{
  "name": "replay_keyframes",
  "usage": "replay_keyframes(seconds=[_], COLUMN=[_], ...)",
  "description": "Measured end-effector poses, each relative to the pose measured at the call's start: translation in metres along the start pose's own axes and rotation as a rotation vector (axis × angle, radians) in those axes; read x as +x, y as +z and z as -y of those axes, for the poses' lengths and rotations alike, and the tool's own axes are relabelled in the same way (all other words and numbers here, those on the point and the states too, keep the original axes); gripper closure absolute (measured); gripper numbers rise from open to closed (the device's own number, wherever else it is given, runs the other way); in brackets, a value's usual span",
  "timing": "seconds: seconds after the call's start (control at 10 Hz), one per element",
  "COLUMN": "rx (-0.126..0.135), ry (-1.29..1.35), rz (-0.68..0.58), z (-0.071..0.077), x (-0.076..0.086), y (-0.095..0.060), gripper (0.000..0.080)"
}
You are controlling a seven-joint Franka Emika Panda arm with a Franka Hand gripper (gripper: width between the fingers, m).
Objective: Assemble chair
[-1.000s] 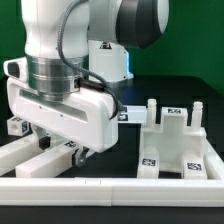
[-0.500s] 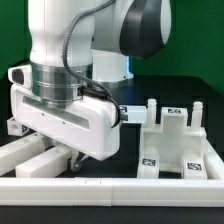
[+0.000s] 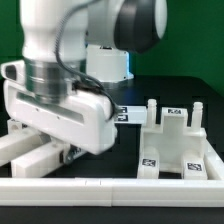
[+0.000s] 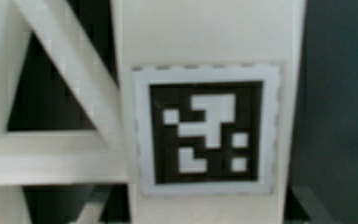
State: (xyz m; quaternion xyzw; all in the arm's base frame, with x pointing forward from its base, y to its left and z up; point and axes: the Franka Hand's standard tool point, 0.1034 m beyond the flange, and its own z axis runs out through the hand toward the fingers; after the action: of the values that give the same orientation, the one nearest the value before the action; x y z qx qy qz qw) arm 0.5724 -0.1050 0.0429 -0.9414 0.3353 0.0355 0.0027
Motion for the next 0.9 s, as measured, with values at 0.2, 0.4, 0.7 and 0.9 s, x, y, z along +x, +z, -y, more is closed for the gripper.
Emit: replay_keyframes(seconds=[0.2,0.4,0.7,0.9], rx=[0.034,0.036,0.001,0.000], ry=[0.007,-0.047,-0.097,-0.116], rz=[0.043,0.053,0.046,0.046], z=[-0.002,0.006,0.011,0.012], x=[-0.003,-0.009,-0.010,-0.010], y=[-0.041,-0.075,-0.078,-0.079], gripper=[0.0518,0.0517,0.0517,0.0517])
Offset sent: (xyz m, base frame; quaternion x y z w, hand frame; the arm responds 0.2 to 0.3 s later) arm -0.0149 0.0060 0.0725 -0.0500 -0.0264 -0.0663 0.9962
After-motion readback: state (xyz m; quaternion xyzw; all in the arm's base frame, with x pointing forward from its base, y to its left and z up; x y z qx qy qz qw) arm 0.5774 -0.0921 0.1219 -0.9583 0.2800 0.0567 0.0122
